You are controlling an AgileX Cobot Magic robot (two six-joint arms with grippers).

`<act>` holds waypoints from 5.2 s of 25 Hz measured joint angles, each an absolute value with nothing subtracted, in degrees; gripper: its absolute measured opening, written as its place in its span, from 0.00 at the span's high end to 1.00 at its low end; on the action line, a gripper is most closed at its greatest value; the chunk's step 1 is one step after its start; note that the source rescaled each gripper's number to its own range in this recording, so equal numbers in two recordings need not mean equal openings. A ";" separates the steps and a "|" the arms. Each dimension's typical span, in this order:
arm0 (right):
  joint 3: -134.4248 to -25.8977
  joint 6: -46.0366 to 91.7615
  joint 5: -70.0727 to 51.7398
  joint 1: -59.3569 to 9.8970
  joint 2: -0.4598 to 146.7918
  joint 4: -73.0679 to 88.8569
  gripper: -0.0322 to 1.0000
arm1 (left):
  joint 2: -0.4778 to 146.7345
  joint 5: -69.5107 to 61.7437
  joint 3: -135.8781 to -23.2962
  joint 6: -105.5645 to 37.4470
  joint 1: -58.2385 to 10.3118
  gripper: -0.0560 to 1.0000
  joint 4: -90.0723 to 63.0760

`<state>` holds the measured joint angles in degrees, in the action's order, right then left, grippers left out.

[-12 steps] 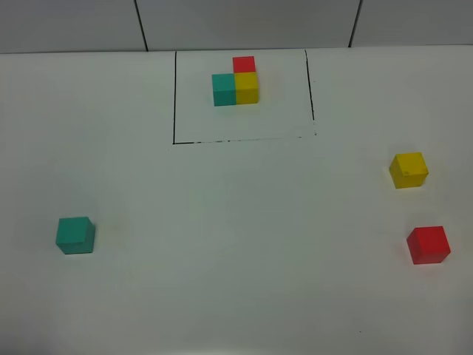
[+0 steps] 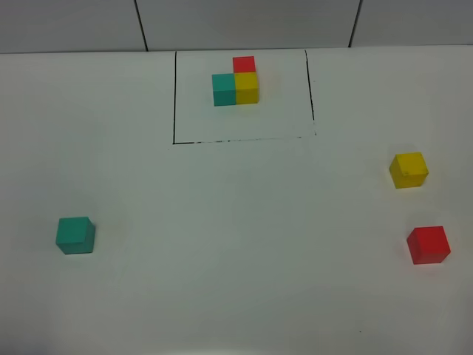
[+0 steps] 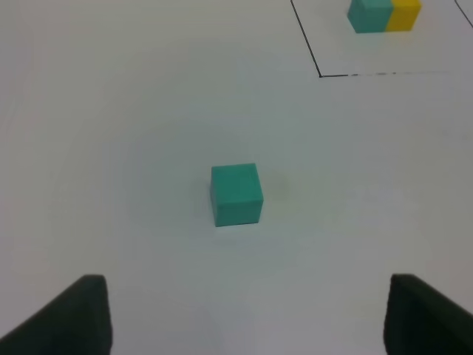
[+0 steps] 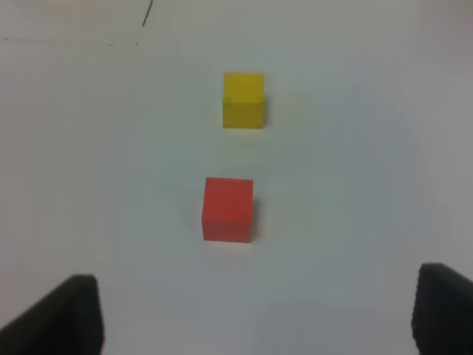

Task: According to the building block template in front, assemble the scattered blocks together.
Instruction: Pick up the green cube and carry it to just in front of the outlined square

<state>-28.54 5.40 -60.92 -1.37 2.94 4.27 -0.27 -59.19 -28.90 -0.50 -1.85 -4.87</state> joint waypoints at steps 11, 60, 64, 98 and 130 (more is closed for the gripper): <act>-28.54 5.40 -60.92 -1.37 2.94 4.27 0.27 | -0.27 -59.19 -28.90 -0.50 -1.85 0.21 -4.87; -28.54 5.28 -60.92 -1.37 2.94 4.27 0.27 | 36.55 -42.91 -35.13 -0.44 -1.85 0.21 -2.47; -28.54 5.28 -60.92 -1.37 2.94 4.27 0.27 | 51.59 -43.39 -40.14 -0.44 -1.85 0.21 -2.36; -28.54 5.26 -60.92 -1.37 2.94 4.27 0.27 | 91.80 -39.43 -49.53 13.98 -9.73 0.21 -0.76; -28.54 5.29 -60.92 -1.37 2.94 4.27 0.27 | 104.24 -28.75 -46.73 14.27 -9.79 0.21 -0.41</act>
